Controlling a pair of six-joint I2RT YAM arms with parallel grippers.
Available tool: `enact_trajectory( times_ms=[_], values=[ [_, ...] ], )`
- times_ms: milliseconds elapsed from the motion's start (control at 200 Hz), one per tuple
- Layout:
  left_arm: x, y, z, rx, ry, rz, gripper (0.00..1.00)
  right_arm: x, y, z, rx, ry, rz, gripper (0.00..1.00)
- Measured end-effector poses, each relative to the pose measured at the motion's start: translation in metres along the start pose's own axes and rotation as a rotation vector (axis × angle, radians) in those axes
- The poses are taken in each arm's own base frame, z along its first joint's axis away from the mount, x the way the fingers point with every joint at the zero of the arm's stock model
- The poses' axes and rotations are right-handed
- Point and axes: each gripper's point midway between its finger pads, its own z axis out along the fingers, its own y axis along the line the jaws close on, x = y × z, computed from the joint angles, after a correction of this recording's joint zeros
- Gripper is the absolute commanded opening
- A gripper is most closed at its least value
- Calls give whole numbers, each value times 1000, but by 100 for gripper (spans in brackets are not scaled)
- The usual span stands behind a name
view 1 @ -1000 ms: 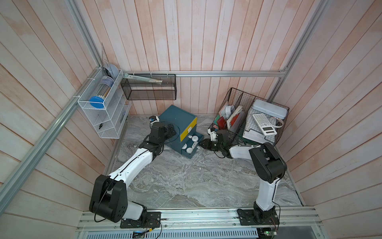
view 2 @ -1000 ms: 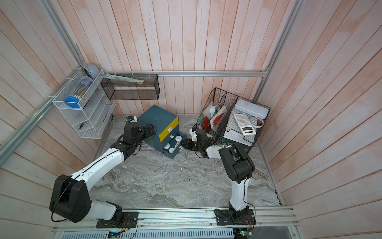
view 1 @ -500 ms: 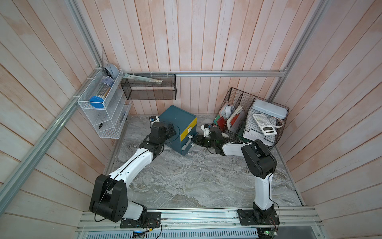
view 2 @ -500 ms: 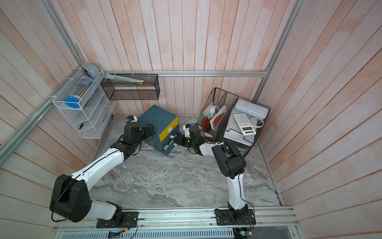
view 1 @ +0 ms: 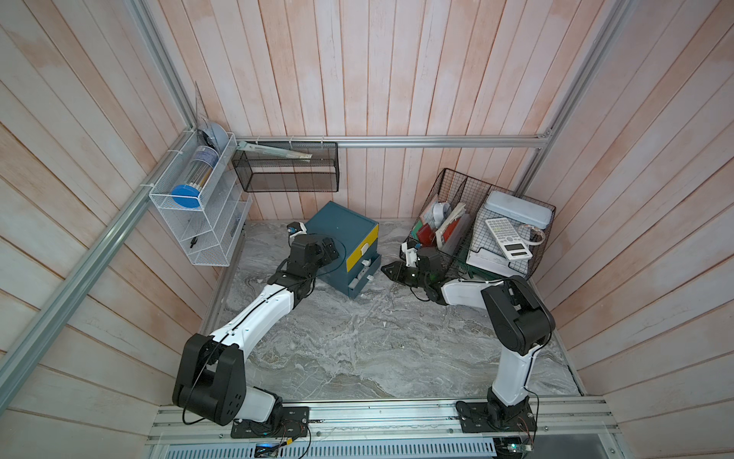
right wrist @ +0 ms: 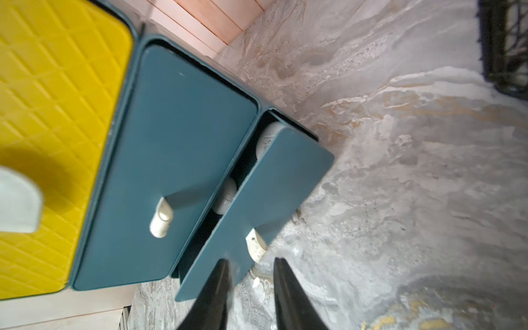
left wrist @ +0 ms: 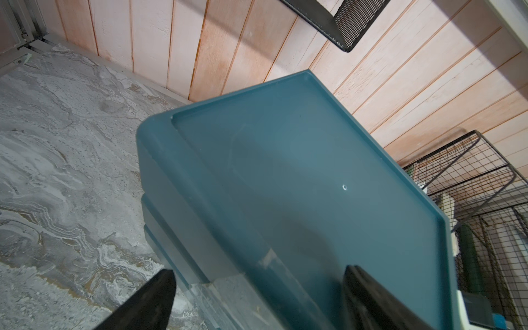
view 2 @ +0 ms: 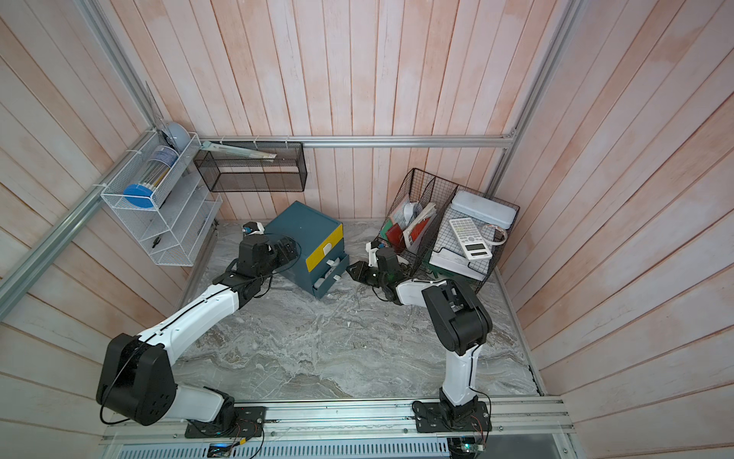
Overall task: Put the bluetooth earphones in the drawer according to color
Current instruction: Close the drawer of the storage box, then move the storage box to the center of the board.
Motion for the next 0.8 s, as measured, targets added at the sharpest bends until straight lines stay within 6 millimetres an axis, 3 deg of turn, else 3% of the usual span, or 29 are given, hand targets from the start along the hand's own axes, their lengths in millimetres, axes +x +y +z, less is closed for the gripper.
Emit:
enact_trajectory(
  times_ms=[155, 360, 480, 625, 800],
  values=[
    [0, 0, 0, 1, -1, 0, 96, 5, -7, 27, -6, 39, 10, 31],
    [0, 0, 0, 1, -2, 0, 97, 7, 13, 57, -58, 63, -1, 31],
    [0, 0, 0, 2, -3, 0, 97, 12, 17, 56, -68, 70, 1, 31],
    [0, 0, 0, 2, -3, 0, 97, 20, 9, 38, -49, 70, 21, 31],
    [0, -1, 0, 5, -6, 0, 97, 14, 7, 27, -46, 45, 29, 31]
  ],
)
